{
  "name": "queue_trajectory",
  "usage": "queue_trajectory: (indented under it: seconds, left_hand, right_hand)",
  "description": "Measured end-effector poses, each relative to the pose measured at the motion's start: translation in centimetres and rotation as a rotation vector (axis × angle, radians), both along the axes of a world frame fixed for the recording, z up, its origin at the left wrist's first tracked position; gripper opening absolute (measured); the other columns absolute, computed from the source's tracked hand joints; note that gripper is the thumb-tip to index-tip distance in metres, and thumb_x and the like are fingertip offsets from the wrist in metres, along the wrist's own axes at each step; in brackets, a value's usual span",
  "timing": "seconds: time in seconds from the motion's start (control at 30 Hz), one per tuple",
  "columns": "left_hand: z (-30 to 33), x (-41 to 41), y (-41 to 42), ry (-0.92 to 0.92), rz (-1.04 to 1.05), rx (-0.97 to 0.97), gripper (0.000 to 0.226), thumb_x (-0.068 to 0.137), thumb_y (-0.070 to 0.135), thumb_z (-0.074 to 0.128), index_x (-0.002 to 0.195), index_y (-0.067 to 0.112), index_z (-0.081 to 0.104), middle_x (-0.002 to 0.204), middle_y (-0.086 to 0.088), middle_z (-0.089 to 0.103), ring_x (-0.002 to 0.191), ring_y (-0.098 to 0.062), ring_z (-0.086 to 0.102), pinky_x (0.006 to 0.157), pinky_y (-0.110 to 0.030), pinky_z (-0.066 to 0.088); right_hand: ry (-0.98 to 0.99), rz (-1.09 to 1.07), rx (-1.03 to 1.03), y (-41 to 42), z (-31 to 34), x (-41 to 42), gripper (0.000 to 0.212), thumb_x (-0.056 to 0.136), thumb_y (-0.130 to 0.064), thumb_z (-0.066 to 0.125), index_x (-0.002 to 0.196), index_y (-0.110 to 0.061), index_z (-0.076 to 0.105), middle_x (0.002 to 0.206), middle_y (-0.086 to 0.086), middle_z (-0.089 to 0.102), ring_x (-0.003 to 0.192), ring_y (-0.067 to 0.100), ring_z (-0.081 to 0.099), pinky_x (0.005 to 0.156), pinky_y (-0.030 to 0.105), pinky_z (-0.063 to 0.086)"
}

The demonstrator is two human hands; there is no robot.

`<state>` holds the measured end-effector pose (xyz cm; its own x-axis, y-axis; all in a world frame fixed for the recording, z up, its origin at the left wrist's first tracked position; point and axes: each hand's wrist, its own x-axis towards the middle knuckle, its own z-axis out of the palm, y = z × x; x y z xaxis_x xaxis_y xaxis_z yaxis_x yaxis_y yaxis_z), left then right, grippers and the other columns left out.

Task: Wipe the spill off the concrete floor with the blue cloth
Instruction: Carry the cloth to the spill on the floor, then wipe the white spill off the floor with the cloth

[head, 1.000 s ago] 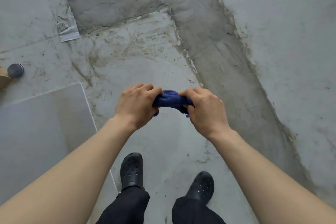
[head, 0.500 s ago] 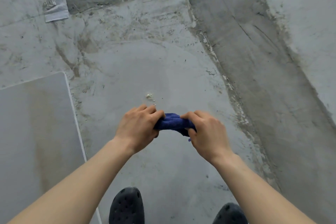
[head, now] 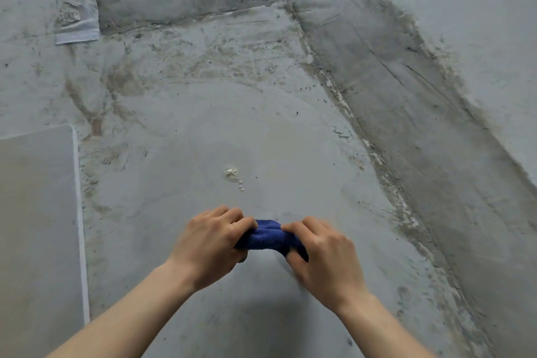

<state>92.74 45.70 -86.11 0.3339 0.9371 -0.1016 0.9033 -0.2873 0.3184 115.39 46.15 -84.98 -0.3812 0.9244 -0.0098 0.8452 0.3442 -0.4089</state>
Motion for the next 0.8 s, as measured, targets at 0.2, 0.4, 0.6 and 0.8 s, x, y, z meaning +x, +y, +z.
queue_trajectory:
  seconds: [0.2, 0.4, 0.6, 0.8]
  left_hand:
    - [-1.8, -0.1, -0.3, -0.008, 0.007, -0.004, 0.040, 0.058, 0.035, 0.073, 0.097, 0.036, 0.064, 0.082, 0.012, 0.063, 0.074, -0.017, 0.061, 0.056, -0.028, 0.044]
    - [-3.1, -0.1, 0.2, -0.016, 0.012, 0.027, 0.042, 0.058, 0.033, 0.070, 0.099, 0.035, 0.063, 0.082, 0.011, 0.063, 0.075, -0.019, 0.061, 0.057, -0.030, 0.049]
    - [-4.1, 0.2, 0.9, -0.034, 0.015, 0.031, 0.042, 0.060, 0.032, 0.071, 0.102, 0.032, 0.065, 0.084, 0.009, 0.063, 0.076, -0.021, 0.062, 0.058, -0.030, 0.048]
    - [-4.8, -1.5, -0.2, -0.189, 0.006, 0.032, 0.059, 0.079, 0.053, 0.064, 0.133, 0.030, 0.054, 0.120, 0.011, 0.062, 0.108, -0.014, 0.058, 0.090, -0.025, 0.043]
  right_hand:
    - [-0.007, 0.003, 0.079, -0.1, -1.8, -0.3, 0.021, 0.078, -0.035, 0.060, 0.097, -0.029, 0.068, 0.083, -0.008, 0.063, 0.077, 0.020, 0.061, 0.050, 0.030, 0.044]
    - [-0.053, 0.033, 0.138, 0.5, -3.1, -0.2, 0.025, 0.074, -0.026, 0.072, 0.099, -0.026, 0.069, 0.086, -0.005, 0.062, 0.077, 0.022, 0.060, 0.050, 0.030, 0.040]
    - [-0.072, 0.076, 0.195, 0.8, -3.5, -0.3, 0.035, 0.080, -0.024, 0.058, 0.113, -0.023, 0.069, 0.094, -0.003, 0.064, 0.080, 0.022, 0.061, 0.052, 0.029, 0.044]
    - [-0.053, 0.158, 0.225, -0.6, -5.4, -0.9, 0.050, 0.081, -0.017, 0.074, 0.128, -0.029, 0.064, 0.114, 0.001, 0.065, 0.096, 0.024, 0.063, 0.066, 0.036, 0.056]
